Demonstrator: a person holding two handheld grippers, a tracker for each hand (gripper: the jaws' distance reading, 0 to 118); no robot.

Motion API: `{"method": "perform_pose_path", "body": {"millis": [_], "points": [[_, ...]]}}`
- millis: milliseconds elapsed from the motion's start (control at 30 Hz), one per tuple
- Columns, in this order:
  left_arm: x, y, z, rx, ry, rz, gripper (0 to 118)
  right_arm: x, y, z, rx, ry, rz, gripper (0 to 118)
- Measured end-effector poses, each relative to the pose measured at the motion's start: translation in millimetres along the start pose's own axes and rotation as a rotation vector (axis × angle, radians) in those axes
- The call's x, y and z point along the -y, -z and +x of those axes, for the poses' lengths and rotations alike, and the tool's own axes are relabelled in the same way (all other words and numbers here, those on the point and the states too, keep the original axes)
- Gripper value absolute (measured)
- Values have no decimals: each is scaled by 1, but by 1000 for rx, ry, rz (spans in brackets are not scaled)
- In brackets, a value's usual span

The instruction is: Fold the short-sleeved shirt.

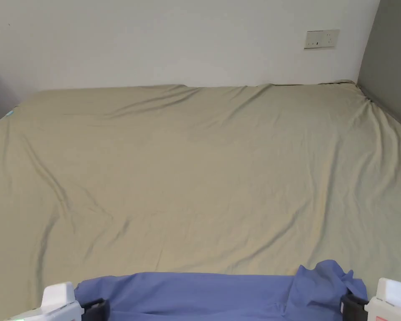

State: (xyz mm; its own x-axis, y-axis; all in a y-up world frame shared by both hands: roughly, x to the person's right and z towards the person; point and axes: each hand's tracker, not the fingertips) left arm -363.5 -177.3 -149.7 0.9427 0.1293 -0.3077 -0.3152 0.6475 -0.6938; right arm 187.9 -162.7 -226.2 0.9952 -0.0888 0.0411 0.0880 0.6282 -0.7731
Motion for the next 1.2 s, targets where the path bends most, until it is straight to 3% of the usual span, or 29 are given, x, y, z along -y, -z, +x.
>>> {"method": "perform_pose_path", "body": {"millis": [33,67,300,533,567,600,667,700,967,1067,1200], "points": [[-8,-10,3,22,-3,53,118,-8,-9,-6,5,-15,48,95],[-17,-22,8,32,-12,120,118,-18,-21,-13,3,-32,116,100],[-81,-92,64,143,39,547,118,-72,-104,-75,-38,-109,579,101],[-101,-120,111,62,134,844,114,-81,-135,-115,17,-195,822,99],[-102,-119,115,54,142,865,107,-81,-137,-118,32,-208,844,95],[-103,-120,118,50,148,871,93,-80,-138,-120,42,-215,857,84],[-104,-120,126,28,155,887,22,-81,-139,-123,51,-221,863,27],[-105,-117,127,25,154,886,1,-81,-139,-123,55,-224,870,2],[-108,-104,116,61,138,802,0,-91,-136,-123,47,-215,867,1],[-114,-91,91,131,58,632,0,-93,-131,-125,39,-219,858,1],[-110,-53,32,324,-182,315,0,-93,-123,-132,34,-233,838,1]]}}
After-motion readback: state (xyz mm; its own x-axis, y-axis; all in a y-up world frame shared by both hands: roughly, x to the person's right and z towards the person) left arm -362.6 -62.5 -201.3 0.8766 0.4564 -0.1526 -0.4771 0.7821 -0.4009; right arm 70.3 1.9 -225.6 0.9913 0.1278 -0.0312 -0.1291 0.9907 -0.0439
